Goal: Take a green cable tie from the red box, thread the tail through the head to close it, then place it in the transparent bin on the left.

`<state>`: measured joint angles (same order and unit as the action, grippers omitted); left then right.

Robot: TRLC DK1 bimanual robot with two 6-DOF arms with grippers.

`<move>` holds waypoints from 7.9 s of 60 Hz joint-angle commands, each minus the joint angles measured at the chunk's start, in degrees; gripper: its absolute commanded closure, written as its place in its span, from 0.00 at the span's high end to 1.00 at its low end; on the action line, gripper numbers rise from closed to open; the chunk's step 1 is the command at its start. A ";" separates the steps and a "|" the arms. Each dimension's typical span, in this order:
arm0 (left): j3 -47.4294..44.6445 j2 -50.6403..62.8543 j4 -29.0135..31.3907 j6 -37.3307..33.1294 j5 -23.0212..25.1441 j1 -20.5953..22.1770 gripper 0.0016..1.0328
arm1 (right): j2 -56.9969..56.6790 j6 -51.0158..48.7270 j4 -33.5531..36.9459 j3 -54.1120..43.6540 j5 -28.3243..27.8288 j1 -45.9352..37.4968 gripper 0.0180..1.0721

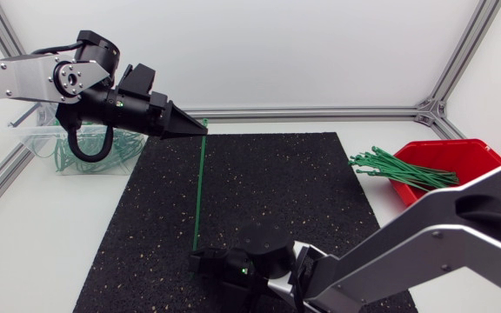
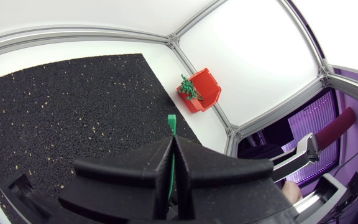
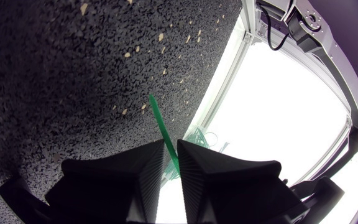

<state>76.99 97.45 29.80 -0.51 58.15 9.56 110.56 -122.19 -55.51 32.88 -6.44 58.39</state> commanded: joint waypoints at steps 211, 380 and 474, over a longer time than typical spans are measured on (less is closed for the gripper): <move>0.26 -0.33 0.61 -3.79 -3.22 2.30 0.03 | 2.29 0.02 0.05 -8.54 0.72 -4.25 0.71; 2.90 -2.09 3.60 -2.65 -5.42 7.05 0.03 | -2.72 -0.77 3.21 -1.51 0.55 2.34 0.30; -1.05 -4.64 2.54 -4.76 -5.42 4.68 0.03 | -11.69 44.50 34.32 13.79 0.11 -3.63 0.05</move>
<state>78.04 94.04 32.49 -3.79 52.58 14.74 101.19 -86.78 -26.02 44.18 -5.39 55.35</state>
